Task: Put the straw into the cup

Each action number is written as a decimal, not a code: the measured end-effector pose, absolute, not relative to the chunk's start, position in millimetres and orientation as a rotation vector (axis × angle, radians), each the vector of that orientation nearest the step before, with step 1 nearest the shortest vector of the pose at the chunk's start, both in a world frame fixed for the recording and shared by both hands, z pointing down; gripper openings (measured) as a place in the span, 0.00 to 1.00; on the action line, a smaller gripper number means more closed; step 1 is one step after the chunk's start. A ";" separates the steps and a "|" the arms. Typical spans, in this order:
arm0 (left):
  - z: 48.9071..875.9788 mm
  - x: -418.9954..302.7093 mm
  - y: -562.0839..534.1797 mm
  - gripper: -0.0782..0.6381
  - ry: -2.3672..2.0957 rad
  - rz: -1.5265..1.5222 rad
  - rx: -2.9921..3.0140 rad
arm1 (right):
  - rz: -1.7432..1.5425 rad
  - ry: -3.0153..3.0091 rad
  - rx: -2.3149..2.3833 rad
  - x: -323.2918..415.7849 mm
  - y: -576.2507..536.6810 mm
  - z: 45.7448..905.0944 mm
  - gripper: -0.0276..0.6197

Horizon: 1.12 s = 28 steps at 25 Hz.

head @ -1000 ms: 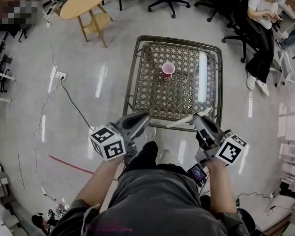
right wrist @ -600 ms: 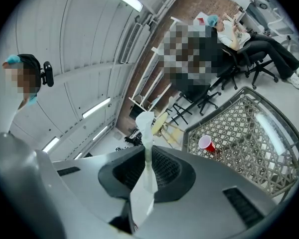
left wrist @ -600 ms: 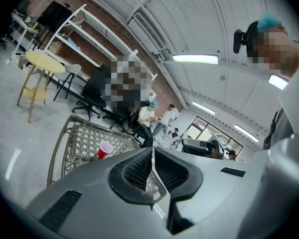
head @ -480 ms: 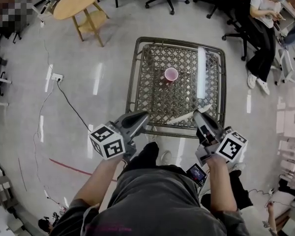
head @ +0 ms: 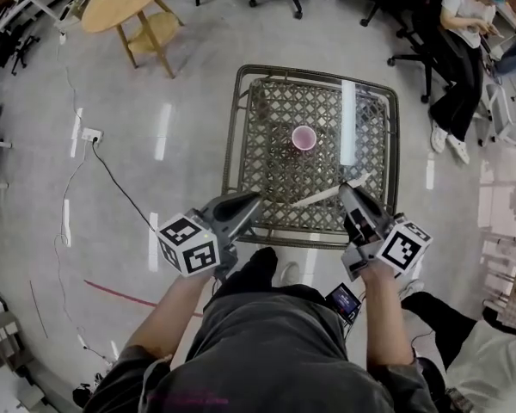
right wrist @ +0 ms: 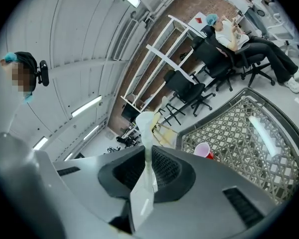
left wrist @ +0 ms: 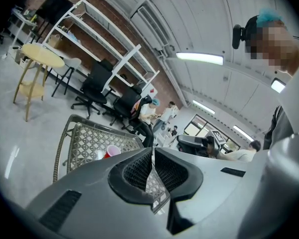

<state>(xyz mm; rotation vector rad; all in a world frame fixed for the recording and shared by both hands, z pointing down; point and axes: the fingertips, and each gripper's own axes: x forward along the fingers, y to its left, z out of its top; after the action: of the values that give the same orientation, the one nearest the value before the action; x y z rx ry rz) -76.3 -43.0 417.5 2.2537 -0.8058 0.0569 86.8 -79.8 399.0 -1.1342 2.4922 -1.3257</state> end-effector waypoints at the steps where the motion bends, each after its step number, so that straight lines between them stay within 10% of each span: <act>1: 419.2 -78.4 -46.5 0.15 -0.800 0.060 2.251 | -1.326 2.493 -1.143 84.9 -85.5 400.3 0.11; 28: 453.8 -89.4 -107.6 0.15 -0.716 0.149 2.222 | -1.381 2.413 -1.314 85.4 -173.8 449.5 0.11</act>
<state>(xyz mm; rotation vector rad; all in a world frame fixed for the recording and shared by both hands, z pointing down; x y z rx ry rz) -89.4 -107.6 453.8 2.2216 -0.7156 0.1488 85.4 -173.8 449.5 -1.3142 2.4134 -1.3810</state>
